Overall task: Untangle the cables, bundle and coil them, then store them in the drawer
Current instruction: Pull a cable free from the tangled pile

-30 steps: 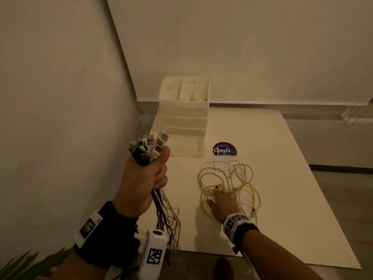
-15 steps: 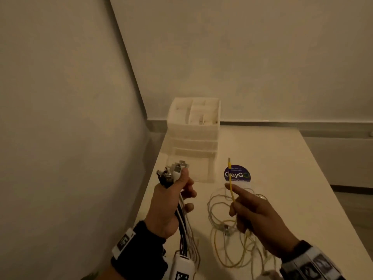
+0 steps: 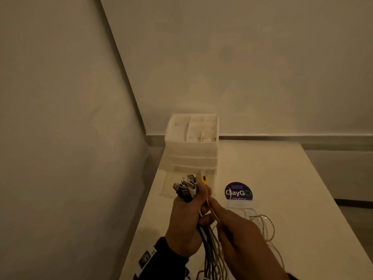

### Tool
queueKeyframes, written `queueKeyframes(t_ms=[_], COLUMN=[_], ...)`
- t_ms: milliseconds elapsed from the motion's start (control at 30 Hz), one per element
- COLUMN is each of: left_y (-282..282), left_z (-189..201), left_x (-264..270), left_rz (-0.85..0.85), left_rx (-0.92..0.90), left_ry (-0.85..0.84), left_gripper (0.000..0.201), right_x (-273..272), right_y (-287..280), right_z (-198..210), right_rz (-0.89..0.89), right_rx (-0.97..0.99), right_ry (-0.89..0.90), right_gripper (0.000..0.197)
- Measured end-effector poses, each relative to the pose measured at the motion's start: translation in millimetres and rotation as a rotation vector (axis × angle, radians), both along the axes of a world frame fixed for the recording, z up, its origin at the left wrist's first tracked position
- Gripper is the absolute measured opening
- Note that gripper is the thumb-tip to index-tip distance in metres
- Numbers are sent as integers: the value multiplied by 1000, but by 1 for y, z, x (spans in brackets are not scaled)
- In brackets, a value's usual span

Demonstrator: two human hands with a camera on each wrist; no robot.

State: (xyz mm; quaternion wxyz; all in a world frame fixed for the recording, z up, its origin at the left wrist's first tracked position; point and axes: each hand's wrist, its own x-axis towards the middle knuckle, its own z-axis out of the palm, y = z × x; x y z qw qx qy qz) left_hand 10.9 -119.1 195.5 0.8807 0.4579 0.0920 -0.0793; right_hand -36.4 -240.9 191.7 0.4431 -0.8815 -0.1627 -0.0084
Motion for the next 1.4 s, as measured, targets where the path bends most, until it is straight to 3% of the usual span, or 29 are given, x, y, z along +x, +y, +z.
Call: queueKeyframes(t_ms=[100, 233, 333, 433, 633, 700, 800, 867, 900, 967, 1033, 1167, 1300, 1400], left_y=[1, 10, 36, 75, 142, 146, 110, 71, 54, 37, 36, 35, 47, 74], left_z=[2, 9, 19, 38, 77, 82, 72, 54, 42, 24, 10, 8, 11, 7], left_x=[0, 5, 16, 22, 4, -10, -35, -53, -60, -69, -68, -71, -66, -52], left_rz=[-8, 33, 138, 215, 82, 22, -60, -233, -307, -299, -226, -249, -114, 84], left_rx=[54, 170, 68, 17, 114, 214, 654, 921, 950, 864, 754, 781, 808, 689], left_ry=[-8, -41, -72, -88, -318, -402, -478, -529, -527, -418, -295, -351, -337, -242], left_gripper=[43, 33, 25, 32, 39, 42, 15, 12, 15, 21, 15, 13, 21, 10], right_x=[-1, 0, -5, -16, -27, -28, -29, -28, -26, -22, -22, -28, -35, -41], right_y=[7, 6, -4, -24, -58, -56, -43, -34, -29, -23, -20, -18, -14, -17], right_z=[-1, 0, -6, -25, -48, -46, -25, -5, 4, 15, 16, 16, 8, -5], right_rz=[15, 42, 65, 130, 86, 89, 131, 144, 135, 95, 54, 86, 131, 117], right_rx=[-20, -82, -72, -23, 13, -14, -74, -31, 19, 128, 277, 587, 592, 557], right_ry=[-18, -68, -87, 73, 342, 342, 252, 201, 201, 254, 360, 501, 499, 477], right_gripper=[65, 61, 41, 24, 28, 33, 33, 34, 34, 35, 38, 35, 33, 28])
